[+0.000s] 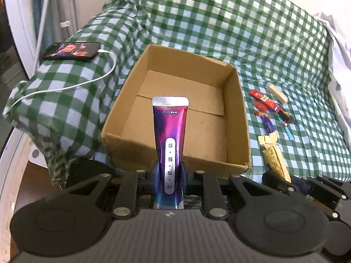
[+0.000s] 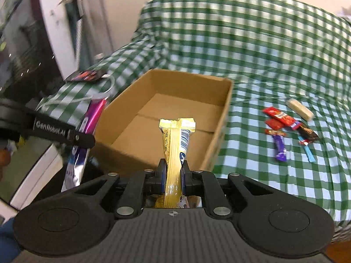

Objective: Organize snacks
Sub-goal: 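Carry the purple-pink tube and yellow bar over the cardboard box with both tools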

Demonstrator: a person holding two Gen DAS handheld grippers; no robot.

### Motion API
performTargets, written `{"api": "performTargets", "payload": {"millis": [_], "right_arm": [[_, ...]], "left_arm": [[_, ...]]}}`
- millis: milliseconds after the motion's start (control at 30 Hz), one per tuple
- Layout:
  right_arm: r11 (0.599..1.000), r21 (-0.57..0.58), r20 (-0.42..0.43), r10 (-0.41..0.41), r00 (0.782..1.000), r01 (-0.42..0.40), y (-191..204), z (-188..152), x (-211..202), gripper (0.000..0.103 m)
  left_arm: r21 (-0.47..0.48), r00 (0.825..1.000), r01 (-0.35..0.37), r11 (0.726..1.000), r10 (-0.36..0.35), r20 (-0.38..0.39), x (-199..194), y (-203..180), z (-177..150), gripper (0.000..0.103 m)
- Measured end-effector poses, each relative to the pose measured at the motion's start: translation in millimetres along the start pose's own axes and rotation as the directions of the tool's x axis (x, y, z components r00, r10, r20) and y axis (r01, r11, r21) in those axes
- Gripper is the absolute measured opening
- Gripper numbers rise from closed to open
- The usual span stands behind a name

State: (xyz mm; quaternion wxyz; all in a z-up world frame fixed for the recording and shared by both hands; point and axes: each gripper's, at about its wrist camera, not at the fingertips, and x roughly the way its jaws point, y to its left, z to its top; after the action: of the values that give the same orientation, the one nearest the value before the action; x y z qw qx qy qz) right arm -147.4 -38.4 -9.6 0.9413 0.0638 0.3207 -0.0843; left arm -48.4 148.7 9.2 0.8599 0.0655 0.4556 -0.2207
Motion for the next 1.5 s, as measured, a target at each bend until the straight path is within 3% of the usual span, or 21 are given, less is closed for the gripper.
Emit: {"api": "performTargets", "payload": {"millis": [467,1500], "right_arm": [[0.997,-0.052,0.034,-0.052,0.998,0.054,23.1,-2.1,-19.5,0.013],[0.999,-0.026,-0.023,-0.040,0.999,0.039,14.2,-2.8,1.7,0.013]], "left_arm": [[-0.008,0.998,0.036,0.999,-0.035,0.058,-25.0,9.6,-12.2,0.022],[0.010,1.000,0.020,1.000,-0.020,0.005,-0.6,5.1,-4.5,0.022]]}}
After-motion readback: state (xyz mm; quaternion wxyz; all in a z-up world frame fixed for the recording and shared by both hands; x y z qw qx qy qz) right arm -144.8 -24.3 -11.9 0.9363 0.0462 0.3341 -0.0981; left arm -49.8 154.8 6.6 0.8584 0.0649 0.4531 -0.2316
